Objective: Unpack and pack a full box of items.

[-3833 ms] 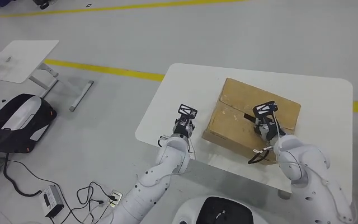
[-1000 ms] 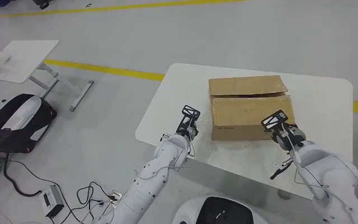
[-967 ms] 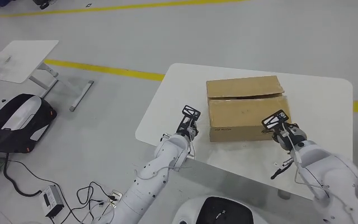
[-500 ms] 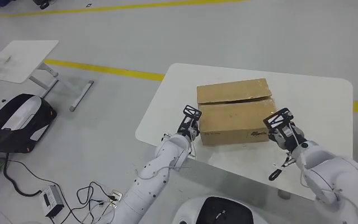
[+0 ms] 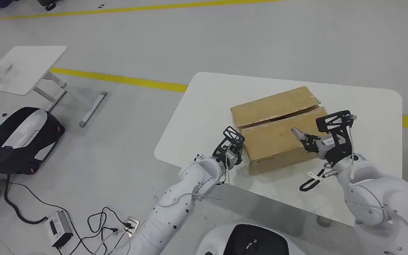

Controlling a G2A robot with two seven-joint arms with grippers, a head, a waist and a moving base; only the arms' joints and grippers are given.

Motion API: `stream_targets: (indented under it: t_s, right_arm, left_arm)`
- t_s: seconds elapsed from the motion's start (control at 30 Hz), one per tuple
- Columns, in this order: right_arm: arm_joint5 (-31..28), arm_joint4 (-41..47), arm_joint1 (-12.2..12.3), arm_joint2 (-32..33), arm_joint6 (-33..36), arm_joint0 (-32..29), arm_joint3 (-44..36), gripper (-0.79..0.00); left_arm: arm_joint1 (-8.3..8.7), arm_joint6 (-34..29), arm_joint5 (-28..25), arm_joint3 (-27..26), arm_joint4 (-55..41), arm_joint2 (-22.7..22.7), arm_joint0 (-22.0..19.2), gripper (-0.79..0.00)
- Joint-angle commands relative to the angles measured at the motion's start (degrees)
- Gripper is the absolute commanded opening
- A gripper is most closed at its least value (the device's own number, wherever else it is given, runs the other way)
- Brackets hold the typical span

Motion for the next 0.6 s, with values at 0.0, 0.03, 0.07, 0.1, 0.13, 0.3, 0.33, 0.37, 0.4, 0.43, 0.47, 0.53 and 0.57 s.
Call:
stream_targets:
  t_s: [0.0,0.03,0.07,0.1,0.13,0.3,0.33,0.37,0.4,0.43,0.47,0.53,0.57]
  right_arm:
    - [1.69,0.81,-0.38,-1.58,-1.45,0.87,2.10,-0.785]
    - [2.32,1.60,-0.63,-2.58,-2.23,1.33,3.47,-0.785]
    - [2.65,1.95,-0.86,-3.61,-2.99,1.90,4.90,-0.785]
    - [2.88,1.71,-1.06,-4.63,-3.79,2.45,6.43,-0.785]
    - [3.00,1.26,-1.24,-5.64,-4.28,2.96,8.11,-0.785]
    - [4.10,-0.51,-1.85,-8.38,-4.25,5.04,14.11,-0.785]
    - [4.17,-1.08,-1.88,-8.55,-3.90,5.31,14.83,-0.785]
    - [4.21,-1.50,-1.91,-8.71,-3.57,5.54,15.39,-0.785]
    - [4.39,-2.09,-1.93,-8.84,-3.16,5.77,15.97,-0.785]
    - [4.56,-2.62,-1.97,-9.02,-2.99,5.97,16.33,-0.785]
    - [4.56,-2.77,-2.02,-9.17,-2.80,6.13,16.64,-0.785]
    - [4.93,-3.54,-2.08,-9.27,-2.40,6.52,17.19,-0.785]
    - [4.99,-3.80,-2.12,-9.40,-2.26,6.68,17.28,-0.785]
  left_arm:
    - [0.11,0.64,-1.65,-0.19,0.07,0.21,0.27,-0.785]
    - [0.16,0.66,-2.44,-0.15,-0.23,0.22,0.39,-0.785]
    - [0.22,0.62,-2.94,-0.17,-0.36,0.14,0.40,-0.785]
    - [0.27,0.69,-3.34,-0.16,-0.41,0.09,0.44,-0.785]
    - [0.32,0.61,-3.36,-0.09,-0.21,-0.01,0.49,-0.785]
    - [0.51,-0.73,-0.90,0.56,1.03,-1.08,0.40,-0.785]
    - [0.53,-0.76,-0.27,0.75,0.90,-1.38,0.58,-0.785]
    - [0.55,-1.15,0.13,0.80,0.59,-1.63,0.70,-0.785]
    - [0.59,-1.56,0.47,0.79,0.71,-1.84,0.77,-0.785]
    - [0.61,-1.78,0.66,0.71,0.58,-1.97,0.92,-0.785]
    - [0.67,-1.95,1.00,0.61,0.87,-2.18,1.04,-0.785]
    - [0.79,-2.06,2.35,0.19,3.02,-2.39,1.39,-0.785]
    - [0.81,-2.15,3.54,-0.04,3.66,-2.61,1.62,-0.785]
